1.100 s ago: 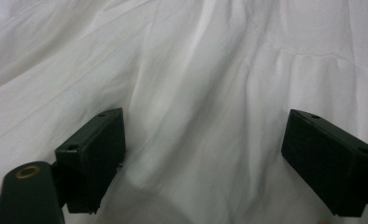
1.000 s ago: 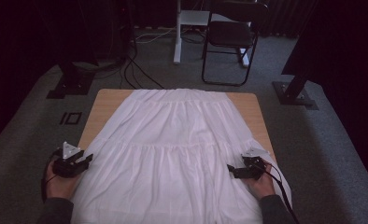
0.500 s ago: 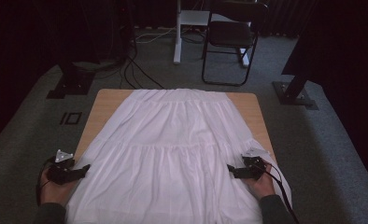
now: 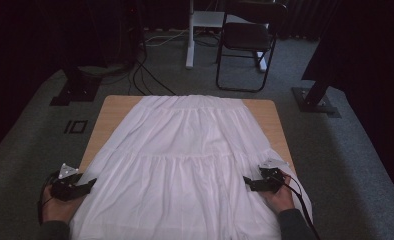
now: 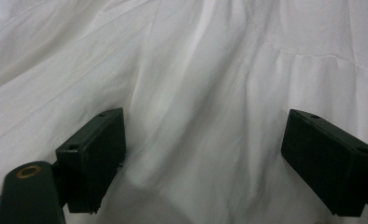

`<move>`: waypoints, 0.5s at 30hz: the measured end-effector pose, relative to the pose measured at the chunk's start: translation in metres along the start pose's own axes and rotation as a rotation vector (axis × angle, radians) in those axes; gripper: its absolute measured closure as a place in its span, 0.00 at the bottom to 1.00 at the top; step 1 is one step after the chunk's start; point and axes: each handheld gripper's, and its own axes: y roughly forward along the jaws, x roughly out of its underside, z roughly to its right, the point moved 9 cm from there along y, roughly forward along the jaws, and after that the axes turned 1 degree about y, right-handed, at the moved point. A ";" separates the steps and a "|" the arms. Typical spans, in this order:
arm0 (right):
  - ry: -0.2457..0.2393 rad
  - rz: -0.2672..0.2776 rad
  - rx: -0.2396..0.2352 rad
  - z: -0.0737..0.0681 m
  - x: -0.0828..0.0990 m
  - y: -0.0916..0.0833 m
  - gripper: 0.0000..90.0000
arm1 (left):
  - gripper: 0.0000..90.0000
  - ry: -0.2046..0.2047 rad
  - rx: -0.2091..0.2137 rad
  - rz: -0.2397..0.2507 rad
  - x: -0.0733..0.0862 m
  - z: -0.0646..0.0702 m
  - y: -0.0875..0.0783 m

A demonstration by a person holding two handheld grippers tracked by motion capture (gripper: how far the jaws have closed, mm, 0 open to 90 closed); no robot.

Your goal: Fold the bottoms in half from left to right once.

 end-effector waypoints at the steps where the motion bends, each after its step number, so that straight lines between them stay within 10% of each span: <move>1: 0.000 0.000 0.000 0.000 0.000 0.000 0.15 | 0.63 0.000 0.000 0.000 0.000 0.000 0.000; 6: 0.001 0.000 0.000 0.000 0.000 0.000 0.15 | 0.96 0.042 0.009 -0.014 -0.002 0.009 0.000; 15: 0.002 0.000 0.001 0.000 0.000 0.000 0.15 | 0.98 0.078 -0.126 -0.034 -0.001 0.001 -0.002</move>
